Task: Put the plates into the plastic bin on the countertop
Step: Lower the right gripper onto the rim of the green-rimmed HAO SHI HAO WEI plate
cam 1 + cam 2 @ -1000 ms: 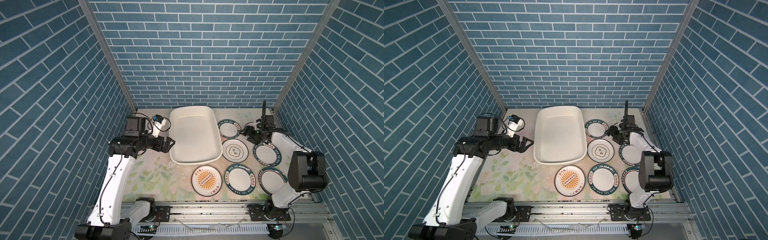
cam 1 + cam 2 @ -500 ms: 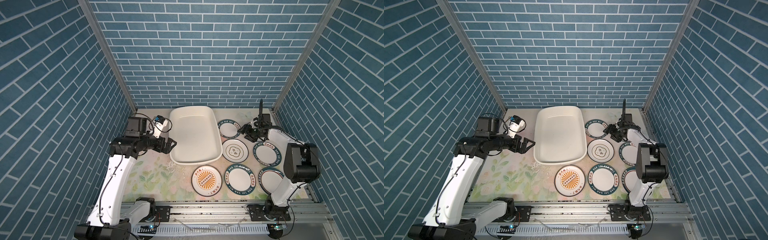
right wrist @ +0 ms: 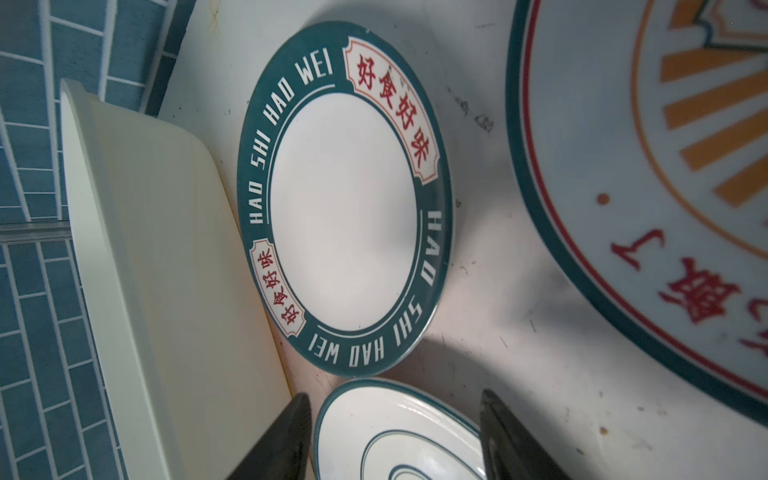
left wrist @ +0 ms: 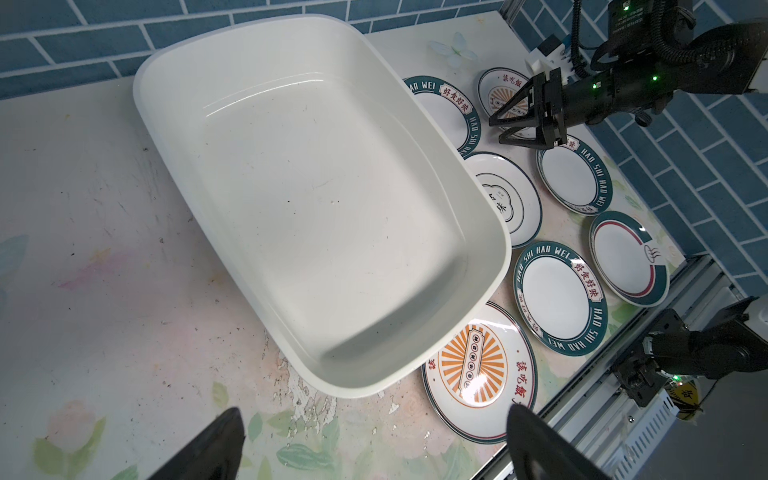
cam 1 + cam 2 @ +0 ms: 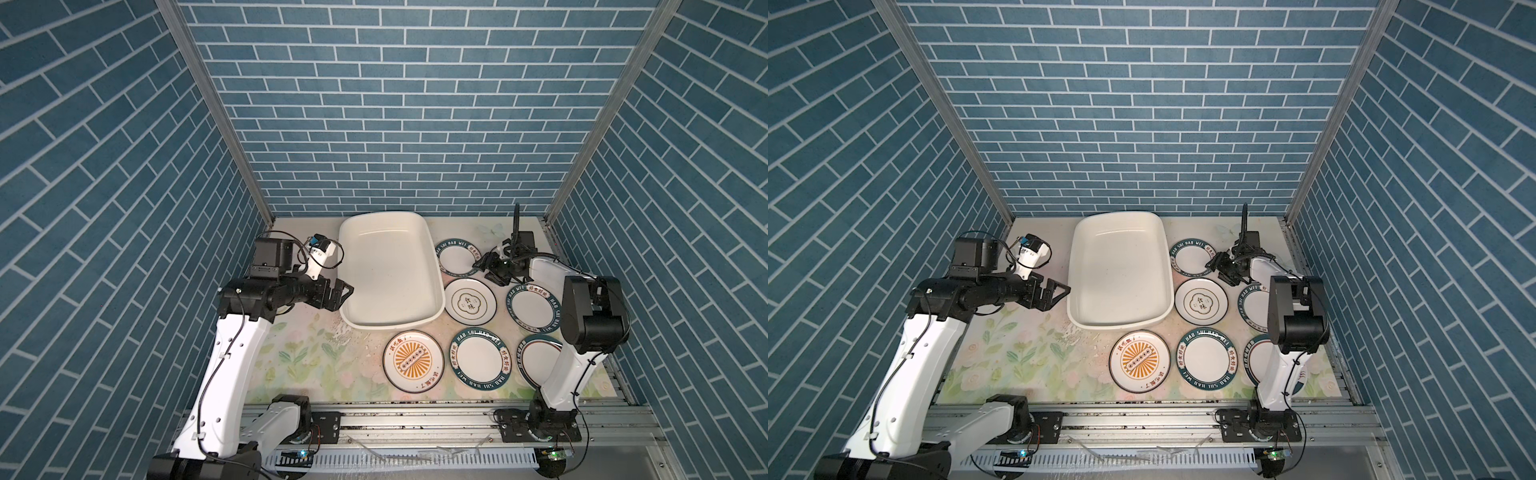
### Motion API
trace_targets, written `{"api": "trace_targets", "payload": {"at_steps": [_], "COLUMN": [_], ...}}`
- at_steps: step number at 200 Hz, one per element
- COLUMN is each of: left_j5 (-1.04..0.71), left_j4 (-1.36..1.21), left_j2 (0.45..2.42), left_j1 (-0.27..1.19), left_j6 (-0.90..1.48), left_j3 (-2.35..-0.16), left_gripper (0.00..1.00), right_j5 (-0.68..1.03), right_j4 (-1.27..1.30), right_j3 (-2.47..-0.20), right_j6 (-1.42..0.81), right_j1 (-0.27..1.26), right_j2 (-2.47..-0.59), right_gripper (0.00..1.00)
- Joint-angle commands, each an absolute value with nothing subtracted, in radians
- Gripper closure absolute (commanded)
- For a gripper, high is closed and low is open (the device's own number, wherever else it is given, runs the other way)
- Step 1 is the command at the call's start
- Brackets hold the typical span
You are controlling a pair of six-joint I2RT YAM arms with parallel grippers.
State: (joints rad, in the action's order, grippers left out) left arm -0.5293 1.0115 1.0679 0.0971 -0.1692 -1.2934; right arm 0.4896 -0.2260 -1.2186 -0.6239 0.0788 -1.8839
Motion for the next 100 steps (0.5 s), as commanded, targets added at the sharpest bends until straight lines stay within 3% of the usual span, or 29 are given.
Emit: {"api": "trace_targets", "payload": {"at_steps": [1,100], "left_j5": [-0.540,-0.552], "left_j4": [1.020,1.028], "left_j2": [1.075,1.083], "left_j1": [0.104,0.104], "left_j6": [-0.178,-0.186], "left_j3": [-1.311,-1.326], "left_gripper": [0.00,0.00], "right_j5": [0.472,0.471], "right_j4": [-0.196,-0.210], "right_j3": [-1.254,-1.289], "right_j6": [-0.622,-0.610], "right_j1": [0.084,0.084], "right_j2": [-1.907,-1.968], "right_gripper": [0.36,0.37]}}
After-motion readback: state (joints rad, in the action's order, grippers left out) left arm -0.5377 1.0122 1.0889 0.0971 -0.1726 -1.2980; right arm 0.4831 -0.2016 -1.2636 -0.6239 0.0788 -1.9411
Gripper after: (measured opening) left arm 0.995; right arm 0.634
